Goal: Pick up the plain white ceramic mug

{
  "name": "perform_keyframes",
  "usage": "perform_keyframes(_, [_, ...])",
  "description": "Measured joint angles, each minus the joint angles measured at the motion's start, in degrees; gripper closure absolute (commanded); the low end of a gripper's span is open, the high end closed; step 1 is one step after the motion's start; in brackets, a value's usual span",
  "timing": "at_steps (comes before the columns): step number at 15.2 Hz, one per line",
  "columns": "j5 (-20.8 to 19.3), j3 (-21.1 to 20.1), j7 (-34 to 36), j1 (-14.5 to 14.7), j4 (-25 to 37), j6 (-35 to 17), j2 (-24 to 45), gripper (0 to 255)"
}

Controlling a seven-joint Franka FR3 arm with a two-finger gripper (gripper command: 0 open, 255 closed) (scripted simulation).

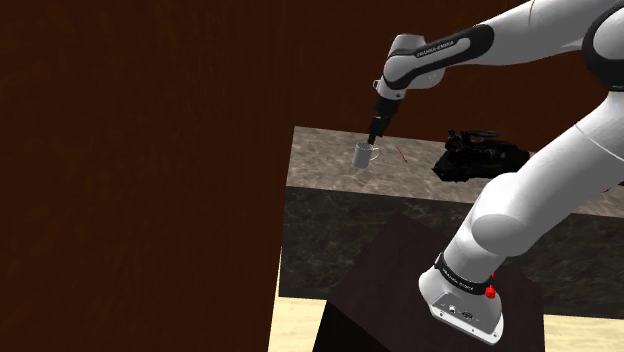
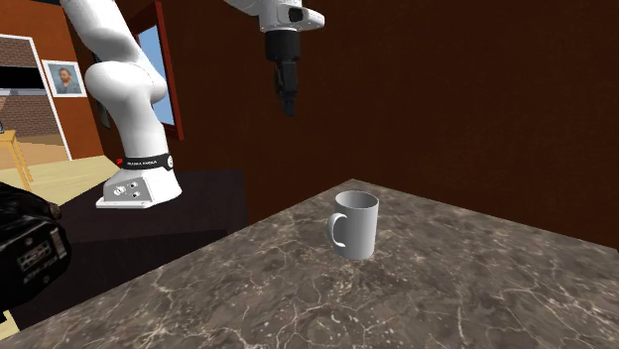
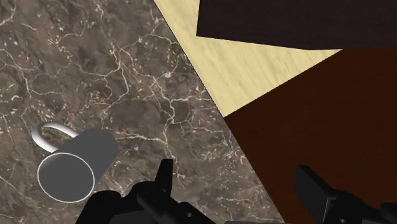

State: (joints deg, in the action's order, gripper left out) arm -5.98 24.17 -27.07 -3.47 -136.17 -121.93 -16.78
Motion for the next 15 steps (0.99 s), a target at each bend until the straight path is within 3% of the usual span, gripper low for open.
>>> perform_keyframes(4, [3.52, 3.36, -6.13, 0.26, 3.98, -4.72, 8.66, 0])
perform_keyframes(9, [11.34, 5.68, -15.20, -0.62, 11.32, -8.92, 21.22, 0])
perform_keyframes(15, [20.77, 4.62, -25.30, -5.63, 21.74, -10.94, 35.29, 0])
